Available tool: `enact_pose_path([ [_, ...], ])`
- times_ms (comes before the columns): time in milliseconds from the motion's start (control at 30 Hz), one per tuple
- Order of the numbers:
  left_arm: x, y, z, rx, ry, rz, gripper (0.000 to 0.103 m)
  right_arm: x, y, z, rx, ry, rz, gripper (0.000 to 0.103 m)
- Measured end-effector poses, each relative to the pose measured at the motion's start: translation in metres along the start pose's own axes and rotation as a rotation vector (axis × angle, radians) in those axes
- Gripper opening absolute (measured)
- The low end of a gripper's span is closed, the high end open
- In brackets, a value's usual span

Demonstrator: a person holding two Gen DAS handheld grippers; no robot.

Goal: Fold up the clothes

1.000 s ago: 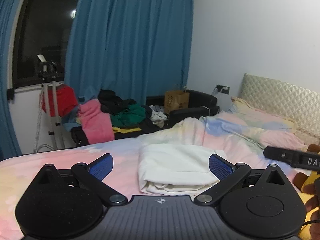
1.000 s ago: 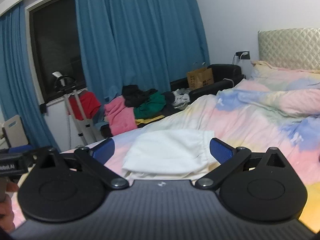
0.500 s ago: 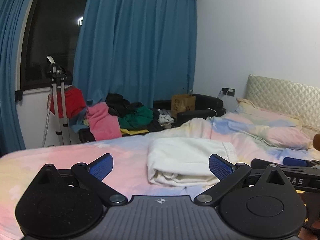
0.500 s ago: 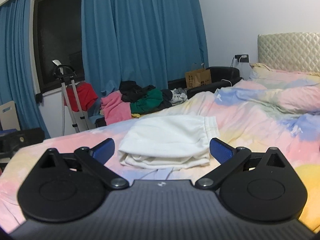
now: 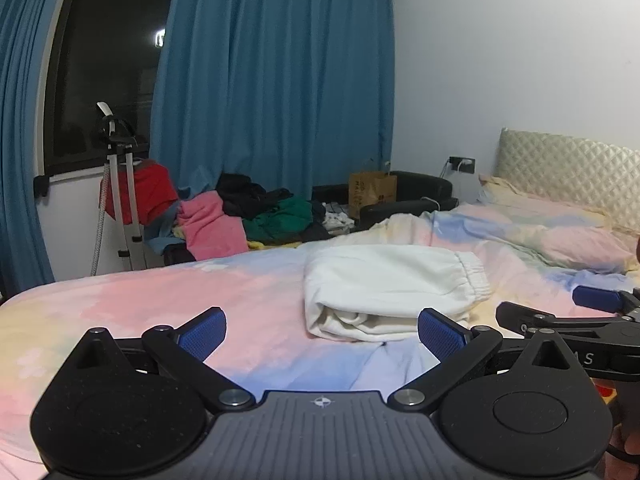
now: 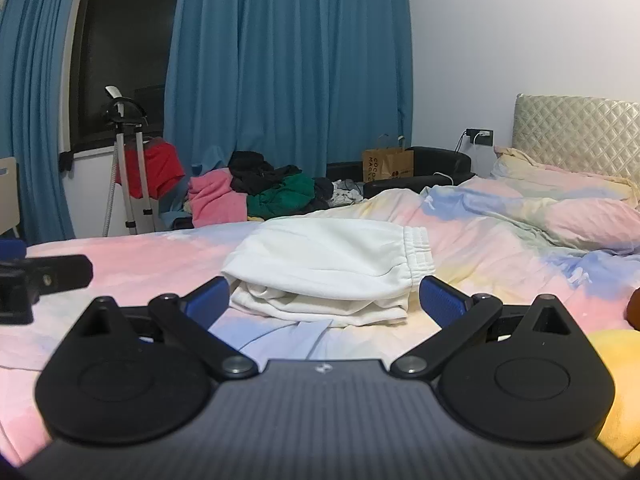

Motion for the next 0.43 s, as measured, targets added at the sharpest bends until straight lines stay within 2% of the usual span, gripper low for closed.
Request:
enact_pose_path([
  [267, -0.0057, 0.0034, -0.0042, -0.019, 0.001, 0.023, 0.103, 0.0011, 0.0095, -0.0039, -0.035, 0.043, 0.004, 0.103],
  [433, -0.0052, 0.0031, -0.0068, -0.020, 0.022, 0.036, 0.103, -0.0028, 0.0080, -0.0046, -0.025, 0.021, -0.005, 0.103],
])
Point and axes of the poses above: each gripper's, at about its wrist camera, not at the fingertips, and y roughly the way its jaws point, x to its right, z to its top, the point moved 8 cm from there along y, roughly the way its jaws point, and after that the axes turned 2 degrees about x, right-handed, at the moved point
